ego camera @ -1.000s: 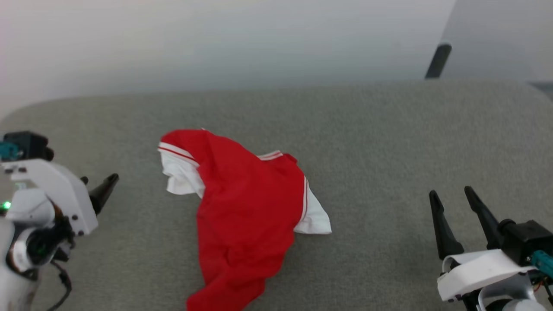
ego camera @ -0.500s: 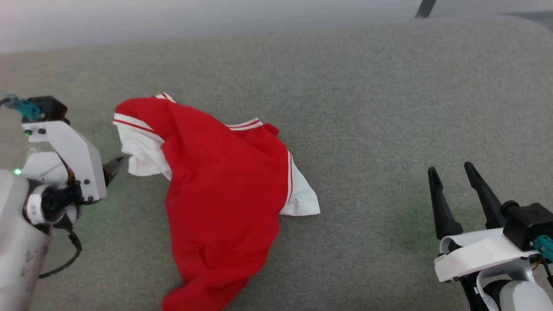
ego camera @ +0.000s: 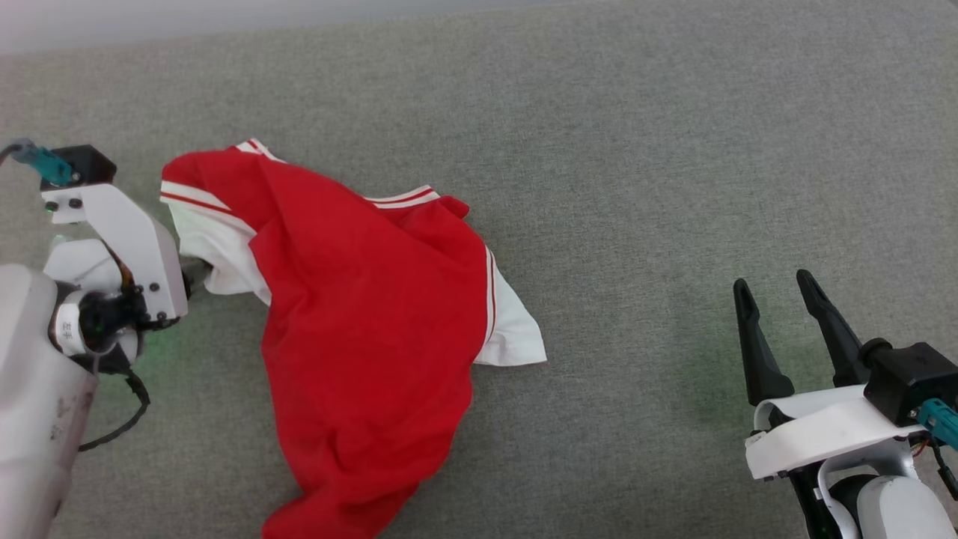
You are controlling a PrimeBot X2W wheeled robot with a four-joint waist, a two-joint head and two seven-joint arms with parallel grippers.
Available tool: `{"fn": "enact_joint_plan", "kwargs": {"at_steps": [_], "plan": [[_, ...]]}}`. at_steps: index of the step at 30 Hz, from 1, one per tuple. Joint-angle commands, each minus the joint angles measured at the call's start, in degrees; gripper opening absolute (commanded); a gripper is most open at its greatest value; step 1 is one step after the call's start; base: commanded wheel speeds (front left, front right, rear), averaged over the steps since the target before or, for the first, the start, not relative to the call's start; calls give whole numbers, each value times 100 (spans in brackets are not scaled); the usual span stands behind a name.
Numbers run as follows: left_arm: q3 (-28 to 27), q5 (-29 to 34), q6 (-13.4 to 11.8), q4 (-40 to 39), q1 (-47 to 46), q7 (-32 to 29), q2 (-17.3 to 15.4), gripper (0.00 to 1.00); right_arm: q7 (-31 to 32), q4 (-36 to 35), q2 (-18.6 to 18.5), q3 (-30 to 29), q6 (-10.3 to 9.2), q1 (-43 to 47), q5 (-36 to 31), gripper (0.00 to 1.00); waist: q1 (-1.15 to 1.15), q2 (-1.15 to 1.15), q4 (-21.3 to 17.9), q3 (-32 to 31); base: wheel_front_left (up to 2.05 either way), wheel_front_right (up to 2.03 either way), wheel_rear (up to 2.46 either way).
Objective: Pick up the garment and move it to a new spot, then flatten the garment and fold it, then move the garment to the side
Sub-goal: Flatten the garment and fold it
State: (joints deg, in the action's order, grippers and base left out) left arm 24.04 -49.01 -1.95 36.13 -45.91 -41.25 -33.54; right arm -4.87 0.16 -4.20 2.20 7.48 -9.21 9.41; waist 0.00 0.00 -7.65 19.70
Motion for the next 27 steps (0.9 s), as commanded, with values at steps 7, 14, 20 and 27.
{"fn": "enact_joint_plan", "kwargs": {"at_steps": [7, 14, 20, 27], "plan": [[163, -82, 90, 224, 25, -184, 264, 100, -29, 50, 25, -36, 2, -47, -49, 100, 0, 0, 22, -64, 0, 0, 0], [116, -61, -70, -12, -222, -315, 103, 100, -1, 42, 44, -34, 2, 31, -74, 100, 0, 0, 60, -139, 0, 0, 0], [155, -25, -257, -395, -321, -603, 0, 100, -13, 61, 52, 2, 2, 13, -64, 100, 0, 0, 66, -157, 0, 0, 0], [317, -21, -366, -474, -73, -819, 74, 100, -59, 91, 64, 75, 2, -15, -38, 100, 0, 0, 4, -108, 0, 0, 0]]}}
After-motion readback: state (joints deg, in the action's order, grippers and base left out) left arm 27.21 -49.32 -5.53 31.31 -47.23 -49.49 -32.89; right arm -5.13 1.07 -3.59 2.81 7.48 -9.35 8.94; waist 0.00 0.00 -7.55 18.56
